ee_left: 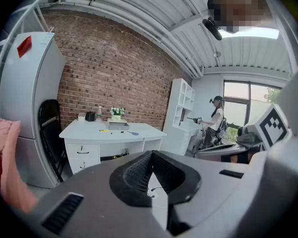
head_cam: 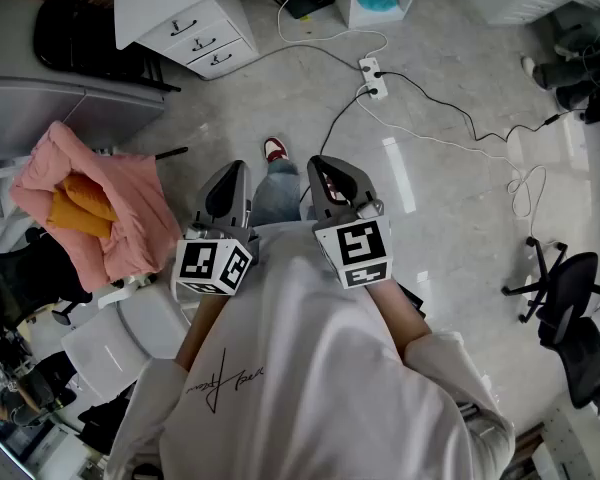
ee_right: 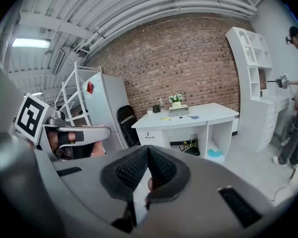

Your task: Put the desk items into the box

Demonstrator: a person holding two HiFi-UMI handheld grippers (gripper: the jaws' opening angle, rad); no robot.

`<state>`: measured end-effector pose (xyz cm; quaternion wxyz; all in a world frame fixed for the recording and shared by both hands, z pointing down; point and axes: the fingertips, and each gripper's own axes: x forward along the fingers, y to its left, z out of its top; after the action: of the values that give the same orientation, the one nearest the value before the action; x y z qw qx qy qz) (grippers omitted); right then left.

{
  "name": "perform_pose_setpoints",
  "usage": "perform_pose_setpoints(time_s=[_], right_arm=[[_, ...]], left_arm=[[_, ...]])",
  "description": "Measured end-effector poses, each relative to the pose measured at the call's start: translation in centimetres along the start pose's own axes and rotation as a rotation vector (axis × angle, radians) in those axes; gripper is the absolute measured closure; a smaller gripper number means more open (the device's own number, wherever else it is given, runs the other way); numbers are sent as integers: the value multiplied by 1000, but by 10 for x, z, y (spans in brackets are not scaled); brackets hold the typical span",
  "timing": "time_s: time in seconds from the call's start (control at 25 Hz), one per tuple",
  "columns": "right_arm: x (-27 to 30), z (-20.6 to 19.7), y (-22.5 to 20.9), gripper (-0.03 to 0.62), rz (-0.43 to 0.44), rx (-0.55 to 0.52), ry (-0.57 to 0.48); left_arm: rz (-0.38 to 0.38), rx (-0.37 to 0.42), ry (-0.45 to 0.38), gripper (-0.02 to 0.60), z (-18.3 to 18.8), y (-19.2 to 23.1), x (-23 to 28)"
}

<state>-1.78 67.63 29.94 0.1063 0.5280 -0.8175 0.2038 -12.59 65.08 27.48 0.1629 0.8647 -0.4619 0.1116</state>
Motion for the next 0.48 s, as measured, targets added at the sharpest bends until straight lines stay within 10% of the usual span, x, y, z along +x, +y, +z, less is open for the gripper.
perform_pose_setpoints(time_s=[0.48], right_arm=[[36, 4, -1, 569, 18, -42, 65]], left_arm=[[-23, -27, -9, 575, 5, 20, 27]])
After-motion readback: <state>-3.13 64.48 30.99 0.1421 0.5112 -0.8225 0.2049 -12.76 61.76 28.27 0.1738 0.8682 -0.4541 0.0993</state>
